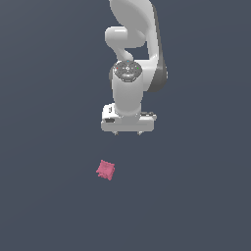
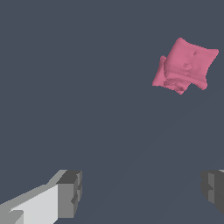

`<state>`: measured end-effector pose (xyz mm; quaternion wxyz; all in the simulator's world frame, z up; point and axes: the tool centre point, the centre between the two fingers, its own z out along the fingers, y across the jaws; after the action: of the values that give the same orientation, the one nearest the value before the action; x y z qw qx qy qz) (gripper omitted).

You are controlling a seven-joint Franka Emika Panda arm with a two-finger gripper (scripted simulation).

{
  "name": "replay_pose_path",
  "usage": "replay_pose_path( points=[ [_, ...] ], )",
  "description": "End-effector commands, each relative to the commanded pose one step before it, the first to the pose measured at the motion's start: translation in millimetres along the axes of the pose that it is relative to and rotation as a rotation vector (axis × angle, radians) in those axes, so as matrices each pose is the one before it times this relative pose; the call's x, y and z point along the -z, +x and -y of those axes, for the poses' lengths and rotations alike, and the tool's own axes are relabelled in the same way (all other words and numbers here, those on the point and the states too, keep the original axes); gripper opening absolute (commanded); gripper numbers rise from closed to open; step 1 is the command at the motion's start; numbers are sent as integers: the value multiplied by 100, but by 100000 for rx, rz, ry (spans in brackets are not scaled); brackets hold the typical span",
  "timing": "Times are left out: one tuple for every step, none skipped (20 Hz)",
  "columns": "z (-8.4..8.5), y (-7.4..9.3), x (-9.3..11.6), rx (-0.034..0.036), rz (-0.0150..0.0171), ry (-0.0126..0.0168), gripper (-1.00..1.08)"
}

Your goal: Pick up the object and move it to a goal position.

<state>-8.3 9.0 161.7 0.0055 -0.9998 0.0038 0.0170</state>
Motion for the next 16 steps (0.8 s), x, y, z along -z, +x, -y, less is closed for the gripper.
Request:
replay_pose_path(
  points=[
    [-241,362,-127,-829,-53,12,100],
    [-133,229,-73,-499,-55,15,100],
    [-151,263,-88,-578,-63,19,100],
    [-172,295,-103,-656,-71,21,100],
    [-189,325,-116,-723,-79,21,100],
    [-209,357,-129,-794,-87,19,100],
    [-226,387,-144,-860,-95,17,100],
    [-246,418,-161,-933,-104,15,100],
    [-264,448,-179,-1006,-113,13,100],
    [-284,478,-198,-1078,-121,10,100],
    [-303,507,-218,-1149,-131,6,100],
    [-320,535,-239,-1218,-140,1,100],
    [-339,562,-261,-1288,-149,-5,100],
    [-358,588,-285,-1357,-159,-12,100],
    [-374,612,-310,-1421,-168,-20,100],
    [-379,616,-326,-1442,-173,-28,100]
  ],
)
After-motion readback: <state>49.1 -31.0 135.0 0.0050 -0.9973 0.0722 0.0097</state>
